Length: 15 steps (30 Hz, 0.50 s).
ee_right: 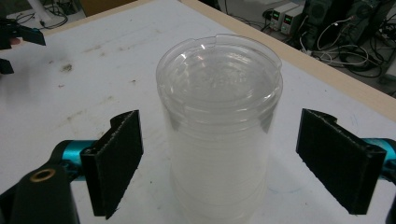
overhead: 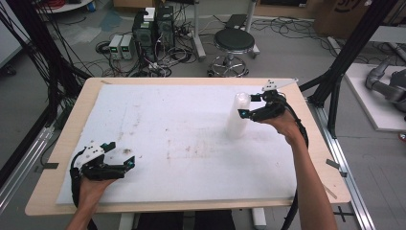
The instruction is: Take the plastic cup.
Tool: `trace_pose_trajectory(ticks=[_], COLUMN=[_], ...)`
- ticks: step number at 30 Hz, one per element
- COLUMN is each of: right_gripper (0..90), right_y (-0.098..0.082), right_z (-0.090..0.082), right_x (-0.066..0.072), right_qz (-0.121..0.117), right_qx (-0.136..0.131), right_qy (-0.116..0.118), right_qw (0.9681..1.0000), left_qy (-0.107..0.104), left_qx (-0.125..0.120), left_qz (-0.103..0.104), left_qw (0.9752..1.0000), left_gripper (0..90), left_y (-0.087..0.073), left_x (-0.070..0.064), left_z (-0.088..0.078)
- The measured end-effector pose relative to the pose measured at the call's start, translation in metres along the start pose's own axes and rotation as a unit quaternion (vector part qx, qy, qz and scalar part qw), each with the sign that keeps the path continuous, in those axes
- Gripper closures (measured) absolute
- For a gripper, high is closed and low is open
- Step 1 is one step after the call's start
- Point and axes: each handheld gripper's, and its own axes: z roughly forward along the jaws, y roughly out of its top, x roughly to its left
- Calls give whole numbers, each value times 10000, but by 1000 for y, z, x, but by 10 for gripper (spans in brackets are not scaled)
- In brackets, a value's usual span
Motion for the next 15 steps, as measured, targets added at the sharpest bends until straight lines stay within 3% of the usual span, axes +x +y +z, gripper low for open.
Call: trace_pose_trajectory(ticks=[12, 15], right_gripper=[152, 189], right_y=[-1, -1], right_z=[9, 11], right_x=[0, -1], right_qz=[96, 114], right_qx=[-80, -38], right_qy=[-95, -107], right_qw=[9999, 9999], left_qy=[-6, -10], left_qx=[7, 5], left_qz=[6, -11], left_qw=[10000, 10000], left_gripper=[19, 19], left_y=[0, 0], left_x=[0, 0], left_z=[0, 0])
